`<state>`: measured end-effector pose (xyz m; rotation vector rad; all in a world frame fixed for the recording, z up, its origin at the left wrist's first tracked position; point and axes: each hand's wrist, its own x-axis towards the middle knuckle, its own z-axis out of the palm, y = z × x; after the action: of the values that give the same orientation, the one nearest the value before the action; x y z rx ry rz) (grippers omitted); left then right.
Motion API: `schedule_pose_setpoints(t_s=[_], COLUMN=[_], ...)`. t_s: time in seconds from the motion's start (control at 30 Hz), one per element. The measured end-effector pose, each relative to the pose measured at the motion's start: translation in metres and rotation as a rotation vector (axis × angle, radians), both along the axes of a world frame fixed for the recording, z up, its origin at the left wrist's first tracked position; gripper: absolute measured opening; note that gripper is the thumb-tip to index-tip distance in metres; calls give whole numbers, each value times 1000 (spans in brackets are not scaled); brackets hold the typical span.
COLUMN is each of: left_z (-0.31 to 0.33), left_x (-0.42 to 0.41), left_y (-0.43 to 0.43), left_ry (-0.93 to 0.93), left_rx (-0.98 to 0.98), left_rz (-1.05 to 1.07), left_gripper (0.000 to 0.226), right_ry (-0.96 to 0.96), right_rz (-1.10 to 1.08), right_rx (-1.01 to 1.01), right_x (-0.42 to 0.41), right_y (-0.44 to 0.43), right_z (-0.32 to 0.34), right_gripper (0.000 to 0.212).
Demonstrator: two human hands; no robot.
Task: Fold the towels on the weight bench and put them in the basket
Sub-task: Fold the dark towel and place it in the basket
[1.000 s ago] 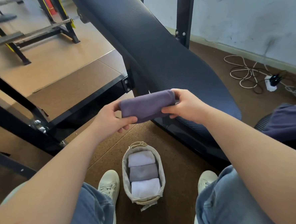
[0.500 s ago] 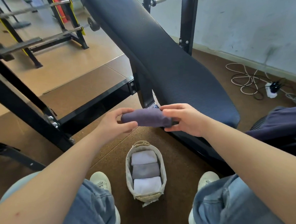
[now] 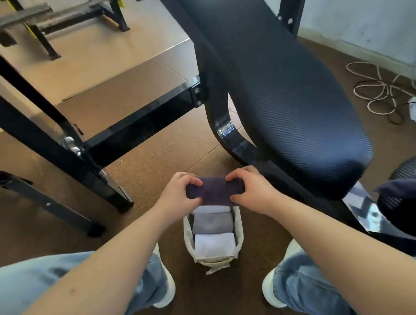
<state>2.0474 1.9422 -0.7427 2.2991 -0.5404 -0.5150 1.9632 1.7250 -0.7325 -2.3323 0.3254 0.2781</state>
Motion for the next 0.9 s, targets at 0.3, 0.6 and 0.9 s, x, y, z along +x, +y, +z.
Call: schedule_pose_setpoints(t_s=[0.3, 0.6, 0.9], left_z=[-114, -193, -218], left_x=[-10, -7, -12], left_y=[7, -11, -1], left_ry=[212, 292, 217], left_rx=[222, 393, 417], left_rz=[-52, -81, -77], left_gripper=[40, 40, 38], right_ry=[279, 357, 410], right_rz=[142, 117, 362], right_rx=[-38, -127, -354], right_x=[7, 12, 10], right_y=[14, 32, 43], right_z=[-115, -190, -219], right_gripper=[53, 49, 71])
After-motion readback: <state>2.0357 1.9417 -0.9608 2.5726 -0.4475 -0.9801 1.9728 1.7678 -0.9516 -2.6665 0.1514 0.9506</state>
